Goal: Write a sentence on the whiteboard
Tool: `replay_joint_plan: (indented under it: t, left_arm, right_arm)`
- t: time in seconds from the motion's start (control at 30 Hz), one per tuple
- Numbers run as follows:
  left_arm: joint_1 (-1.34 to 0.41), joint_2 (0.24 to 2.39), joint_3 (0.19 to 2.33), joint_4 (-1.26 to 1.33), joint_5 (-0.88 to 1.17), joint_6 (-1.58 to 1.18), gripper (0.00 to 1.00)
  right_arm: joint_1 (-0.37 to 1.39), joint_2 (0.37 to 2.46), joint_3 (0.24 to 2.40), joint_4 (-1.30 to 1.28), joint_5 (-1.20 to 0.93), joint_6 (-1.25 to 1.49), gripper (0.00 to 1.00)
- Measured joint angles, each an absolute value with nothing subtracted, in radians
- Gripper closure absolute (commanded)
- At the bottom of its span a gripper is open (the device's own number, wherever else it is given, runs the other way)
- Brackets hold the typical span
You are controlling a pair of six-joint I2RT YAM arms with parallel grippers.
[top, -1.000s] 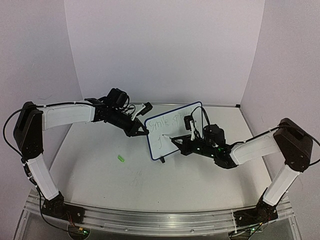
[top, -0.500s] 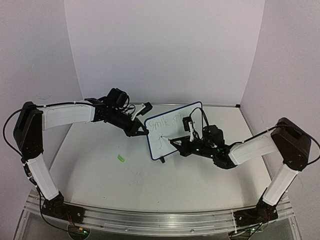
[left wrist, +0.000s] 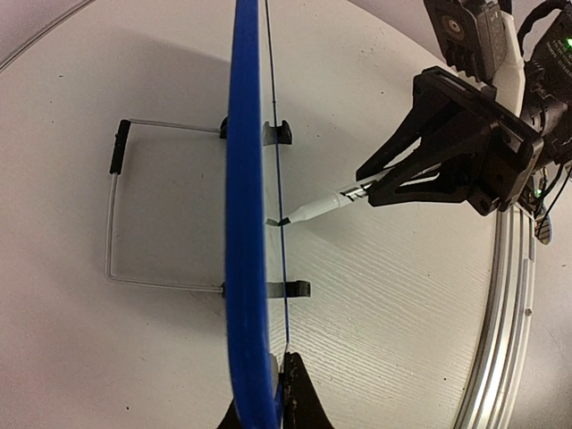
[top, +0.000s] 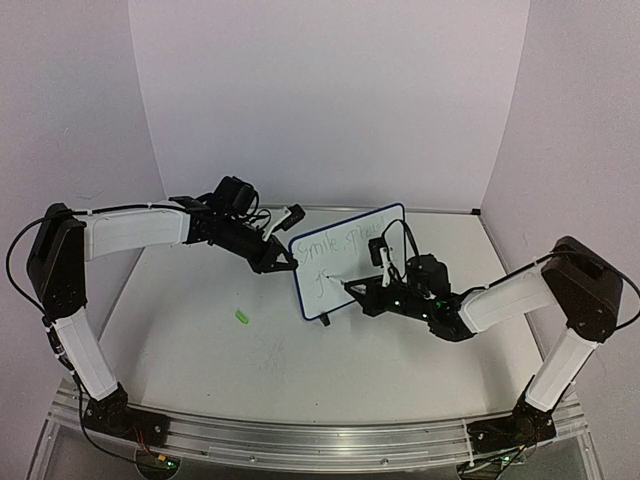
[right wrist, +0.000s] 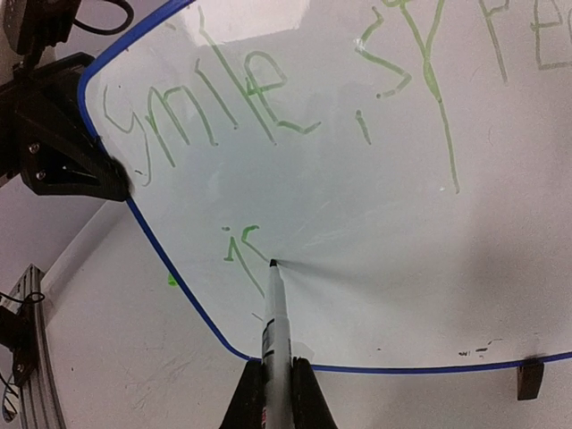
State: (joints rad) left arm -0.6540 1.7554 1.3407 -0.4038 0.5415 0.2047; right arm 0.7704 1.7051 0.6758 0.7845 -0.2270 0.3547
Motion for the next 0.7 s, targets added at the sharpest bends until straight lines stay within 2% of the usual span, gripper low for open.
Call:
replay_joint_plan:
  t: [0.7]
  left_arm:
    - [-0.655, 1.755, 1.341, -0.404, 0.541, 0.204, 1.00]
  right_arm:
    - [0.770, 1.684, 0.696, 0.783, -0.217, 0.338, 1.00]
